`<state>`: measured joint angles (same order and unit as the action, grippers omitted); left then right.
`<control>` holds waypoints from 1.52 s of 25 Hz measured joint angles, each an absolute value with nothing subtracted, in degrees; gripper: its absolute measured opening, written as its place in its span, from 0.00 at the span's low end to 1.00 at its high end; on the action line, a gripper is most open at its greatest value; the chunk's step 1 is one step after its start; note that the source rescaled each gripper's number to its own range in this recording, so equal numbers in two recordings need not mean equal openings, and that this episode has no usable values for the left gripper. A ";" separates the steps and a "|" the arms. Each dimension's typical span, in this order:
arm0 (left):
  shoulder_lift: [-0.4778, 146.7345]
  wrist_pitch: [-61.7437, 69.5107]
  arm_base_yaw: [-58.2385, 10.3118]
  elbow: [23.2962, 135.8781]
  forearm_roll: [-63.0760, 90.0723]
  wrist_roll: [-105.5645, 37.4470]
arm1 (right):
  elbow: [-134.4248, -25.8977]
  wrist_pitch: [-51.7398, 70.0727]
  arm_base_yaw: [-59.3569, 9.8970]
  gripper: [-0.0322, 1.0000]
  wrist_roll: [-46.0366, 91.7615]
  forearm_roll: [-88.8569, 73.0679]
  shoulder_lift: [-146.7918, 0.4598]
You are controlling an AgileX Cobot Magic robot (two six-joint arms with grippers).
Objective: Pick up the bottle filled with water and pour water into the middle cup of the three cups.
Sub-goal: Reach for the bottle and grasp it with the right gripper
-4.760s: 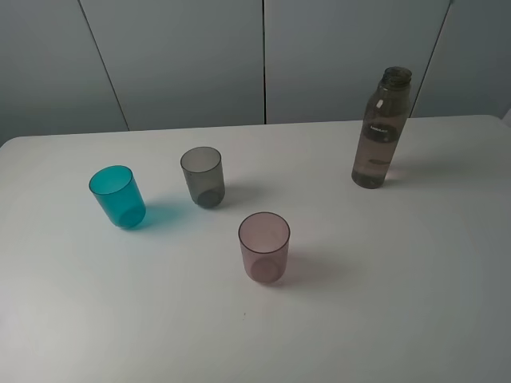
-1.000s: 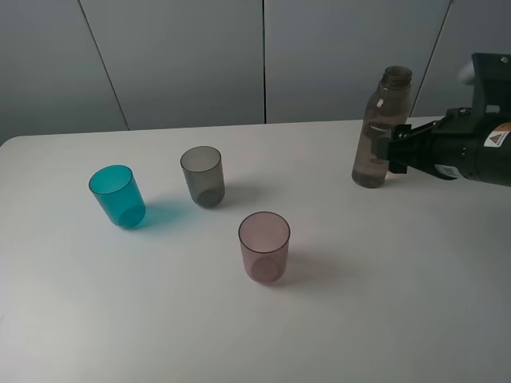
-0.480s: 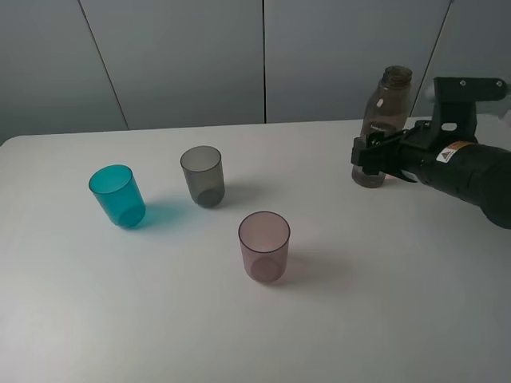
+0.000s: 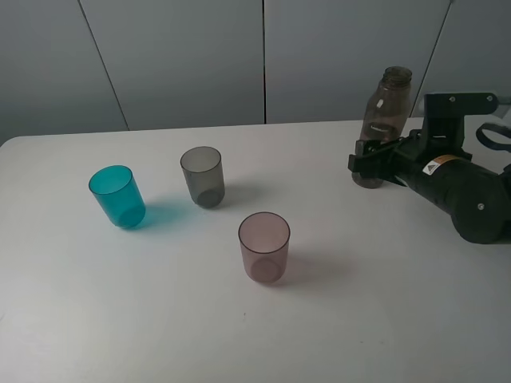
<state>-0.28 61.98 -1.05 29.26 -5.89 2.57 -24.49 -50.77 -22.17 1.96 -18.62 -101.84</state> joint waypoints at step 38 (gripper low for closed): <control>-0.28 61.98 -1.05 29.26 -5.89 2.57 | -32.85 -68.67 -22.17 0.41 0.00 -23.16 -122.47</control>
